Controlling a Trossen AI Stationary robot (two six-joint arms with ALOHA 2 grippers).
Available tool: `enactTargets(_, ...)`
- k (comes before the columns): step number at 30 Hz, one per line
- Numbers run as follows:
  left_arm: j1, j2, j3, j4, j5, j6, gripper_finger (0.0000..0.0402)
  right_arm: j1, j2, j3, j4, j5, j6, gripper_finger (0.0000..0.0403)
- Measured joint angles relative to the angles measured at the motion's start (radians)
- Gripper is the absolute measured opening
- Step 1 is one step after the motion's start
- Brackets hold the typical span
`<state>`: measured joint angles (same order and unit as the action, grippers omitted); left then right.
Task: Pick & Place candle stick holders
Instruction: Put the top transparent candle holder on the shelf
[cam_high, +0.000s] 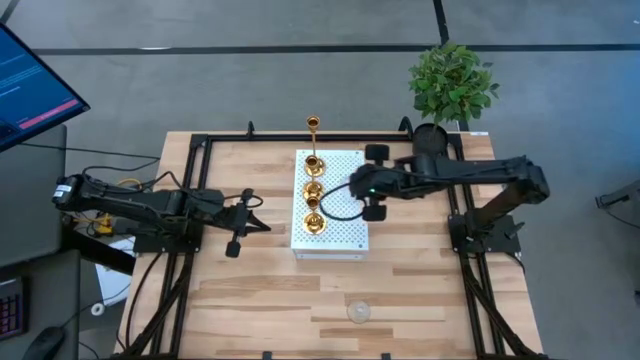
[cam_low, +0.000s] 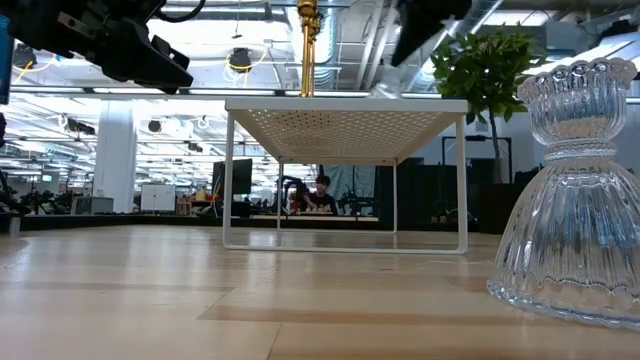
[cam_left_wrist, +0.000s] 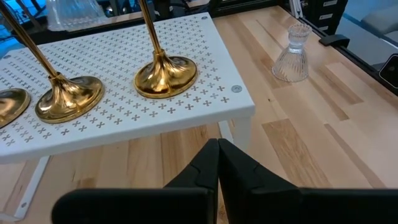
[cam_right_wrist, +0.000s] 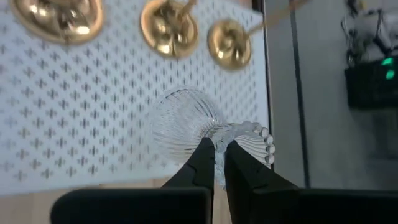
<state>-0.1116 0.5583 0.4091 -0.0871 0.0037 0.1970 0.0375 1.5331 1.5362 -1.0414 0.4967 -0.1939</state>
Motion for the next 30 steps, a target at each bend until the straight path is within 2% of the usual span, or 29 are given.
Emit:
enactTargets(6,0.000,0.000,0.000,0.000,0.000,0.000,0.0008,-0.012,0.098,0.111,-0.034,-0.002,-0.081,0.0004)
enactTargets(15,0.000,0.000,0.000,0.000,0.000,0.000,0.0008,-0.056,0.171,0.127,-0.056,-0.053,-0.140,0.0004)
enactTargets(25,0.000,0.000,0.000,0.000,0.000,0.000,0.0008,-0.088,0.175,0.127,-0.036,-0.057,-0.157,0.0004)
enactTargets(30,0.000,0.000,0.000,0.000,0.000,0.000,0.0008,-0.109,0.173,0.128,-0.031,-0.121,-0.158,0.0004)
